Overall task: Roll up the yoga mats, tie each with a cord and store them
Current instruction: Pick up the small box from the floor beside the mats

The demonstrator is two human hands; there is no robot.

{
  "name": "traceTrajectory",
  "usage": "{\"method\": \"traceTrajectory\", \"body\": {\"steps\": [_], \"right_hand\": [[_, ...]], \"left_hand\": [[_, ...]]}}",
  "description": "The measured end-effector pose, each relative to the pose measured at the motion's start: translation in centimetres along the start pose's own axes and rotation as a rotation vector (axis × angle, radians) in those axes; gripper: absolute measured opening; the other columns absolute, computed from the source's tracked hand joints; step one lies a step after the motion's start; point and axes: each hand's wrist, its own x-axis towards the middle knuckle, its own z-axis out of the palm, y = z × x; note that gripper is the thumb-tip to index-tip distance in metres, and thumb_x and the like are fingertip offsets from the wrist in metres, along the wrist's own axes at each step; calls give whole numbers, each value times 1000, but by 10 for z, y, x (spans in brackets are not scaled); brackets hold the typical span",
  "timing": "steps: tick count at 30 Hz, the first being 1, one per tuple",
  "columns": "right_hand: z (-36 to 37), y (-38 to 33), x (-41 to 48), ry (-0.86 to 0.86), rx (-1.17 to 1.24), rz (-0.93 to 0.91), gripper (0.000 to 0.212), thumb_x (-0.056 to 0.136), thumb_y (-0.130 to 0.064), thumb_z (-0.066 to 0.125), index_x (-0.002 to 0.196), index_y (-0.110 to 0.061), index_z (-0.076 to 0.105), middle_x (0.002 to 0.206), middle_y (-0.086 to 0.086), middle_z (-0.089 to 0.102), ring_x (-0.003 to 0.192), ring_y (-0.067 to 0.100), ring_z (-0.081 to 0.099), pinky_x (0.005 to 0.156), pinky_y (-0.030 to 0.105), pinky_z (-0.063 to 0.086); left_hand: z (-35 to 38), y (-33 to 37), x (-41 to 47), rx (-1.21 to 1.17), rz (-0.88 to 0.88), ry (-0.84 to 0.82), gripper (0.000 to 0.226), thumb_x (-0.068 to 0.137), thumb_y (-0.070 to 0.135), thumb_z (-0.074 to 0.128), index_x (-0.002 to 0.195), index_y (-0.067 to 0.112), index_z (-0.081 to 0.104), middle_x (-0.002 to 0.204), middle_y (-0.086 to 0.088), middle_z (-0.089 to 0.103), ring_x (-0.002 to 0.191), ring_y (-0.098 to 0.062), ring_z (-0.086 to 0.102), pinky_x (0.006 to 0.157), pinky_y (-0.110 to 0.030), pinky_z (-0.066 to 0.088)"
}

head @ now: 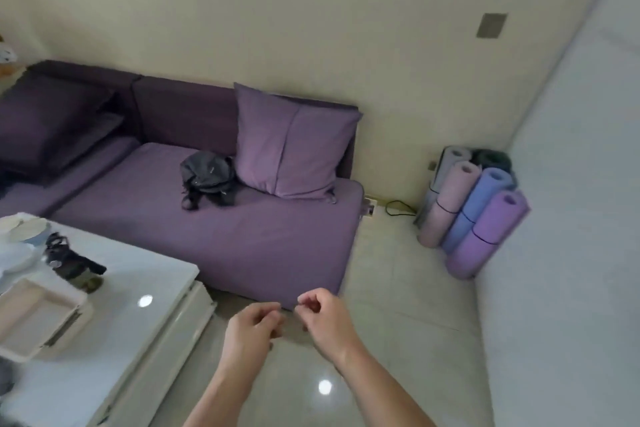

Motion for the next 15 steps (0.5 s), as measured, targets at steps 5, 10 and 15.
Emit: {"method": "traceTrajectory", "body": {"steps": [5,10,15], "right_hand": [[-141,43,40,137,70,85,11,83,-21,69,80,-29,61,89,-3,70,87,22,70,84,37,55],[-227,65,86,217,154,139,6,85,-13,66,85,-19,65,79,0,68,67,19,66,76,41,55],[-276,76,158,227,193,199,5,88,-11,66,91,-15,66,86,6,70,61,15,63,60,24,50]], "left_hand": [[139,49,18,40,21,-123,15,90,4,63,91,16,72,83,-9,76,72,-22,70,63,-30,46],[230,82,56,62,26,-183,14,92,1,61,91,12,70,83,-10,74,65,-18,68,56,-25,48],[294,109,121,77,11,-208,13,93,5,59,95,14,69,81,-2,73,59,-9,66,52,-25,43]]}}
